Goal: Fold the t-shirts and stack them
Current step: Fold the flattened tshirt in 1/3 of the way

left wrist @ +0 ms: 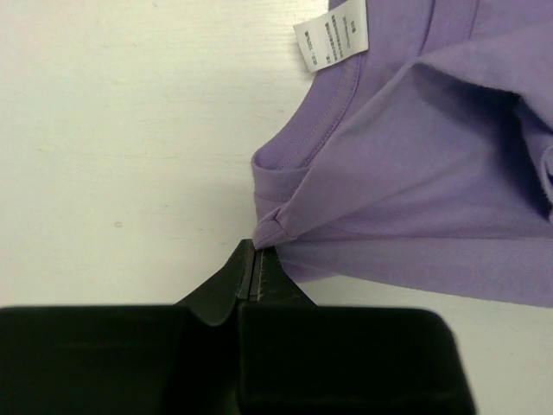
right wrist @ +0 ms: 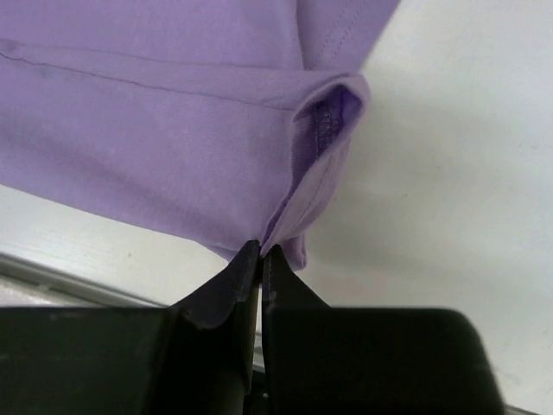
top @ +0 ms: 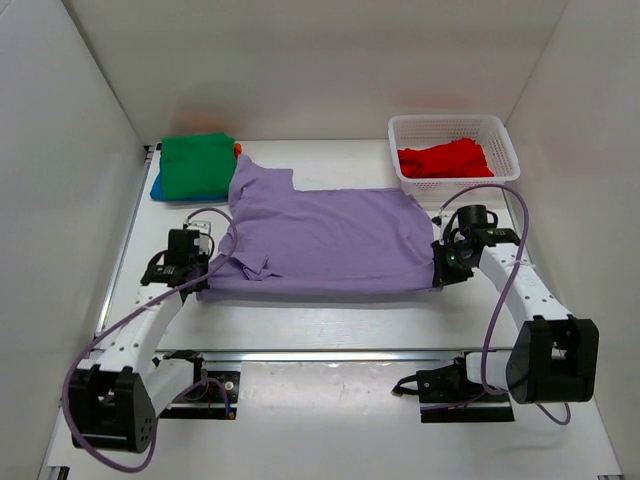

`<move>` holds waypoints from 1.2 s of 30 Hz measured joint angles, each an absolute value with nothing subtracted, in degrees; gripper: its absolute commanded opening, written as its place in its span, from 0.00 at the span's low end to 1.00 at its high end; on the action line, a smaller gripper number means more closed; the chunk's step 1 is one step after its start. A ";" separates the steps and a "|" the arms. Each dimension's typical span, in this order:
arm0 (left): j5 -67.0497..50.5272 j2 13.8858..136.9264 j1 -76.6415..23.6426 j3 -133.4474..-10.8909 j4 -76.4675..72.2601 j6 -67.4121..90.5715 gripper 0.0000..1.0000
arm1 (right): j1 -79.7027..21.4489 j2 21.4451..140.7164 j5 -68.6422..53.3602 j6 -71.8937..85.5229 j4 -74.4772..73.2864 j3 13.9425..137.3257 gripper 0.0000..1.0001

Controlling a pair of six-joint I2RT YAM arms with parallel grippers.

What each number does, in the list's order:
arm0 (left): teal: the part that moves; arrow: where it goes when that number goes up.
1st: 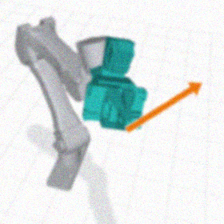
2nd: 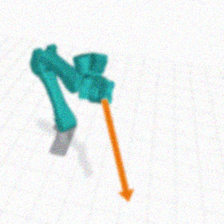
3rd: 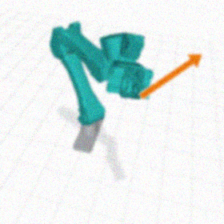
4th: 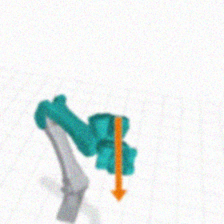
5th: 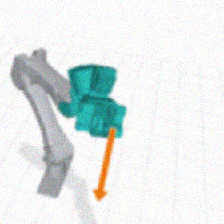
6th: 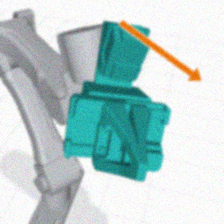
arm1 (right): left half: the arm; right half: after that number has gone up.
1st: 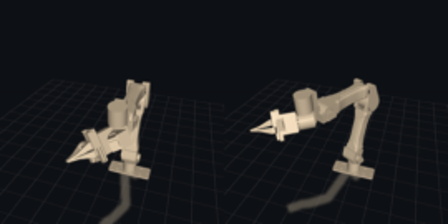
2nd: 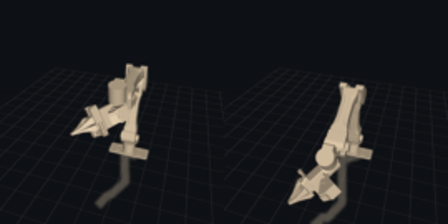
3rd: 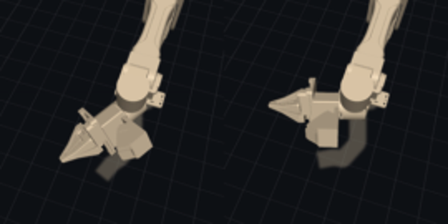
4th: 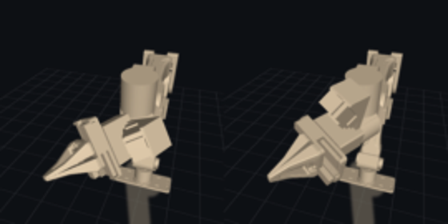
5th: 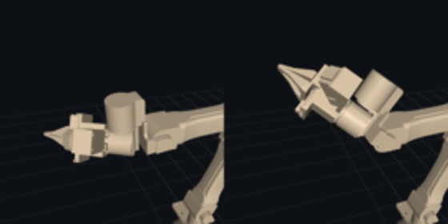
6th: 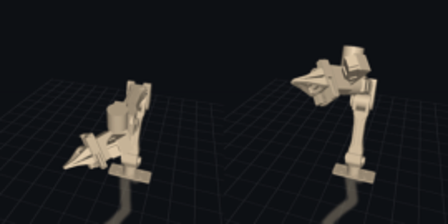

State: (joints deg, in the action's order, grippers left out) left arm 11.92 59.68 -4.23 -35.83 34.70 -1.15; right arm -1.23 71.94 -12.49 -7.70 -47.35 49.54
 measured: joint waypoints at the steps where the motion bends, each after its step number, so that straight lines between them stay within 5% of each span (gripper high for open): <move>1: 11.84 58.24 -4.23 -35.83 34.96 -1.69 0.00 | -1.63 71.57 -12.51 -7.73 -48.14 49.54 0.00; 31: 10.76 43.72 -7.90 -46.22 50.24 -4.89 0.00 | -7.01 62.06 -9.91 4.82 -65.95 54.04 0.00; 32: 10.79 43.42 -8.21 -46.41 50.76 -4.82 0.07 | -7.01 61.36 -9.89 4.93 -66.17 53.63 0.00; 33: 10.94 43.03 -8.54 -46.65 51.31 -4.75 0.29 | -6.92 60.66 -9.89 4.97 -66.50 53.08 0.03; 34: 11.07 42.74 -8.84 -46.85 51.77 -4.97 0.33 | -6.74 60.07 -9.91 5.02 -66.87 52.45 0.06; 36: 11.42 42.28 -9.28 -47.09 52.42 -4.45 0.37 | -6.59 59.11 -9.85 5.34 -67.48 51.31 0.27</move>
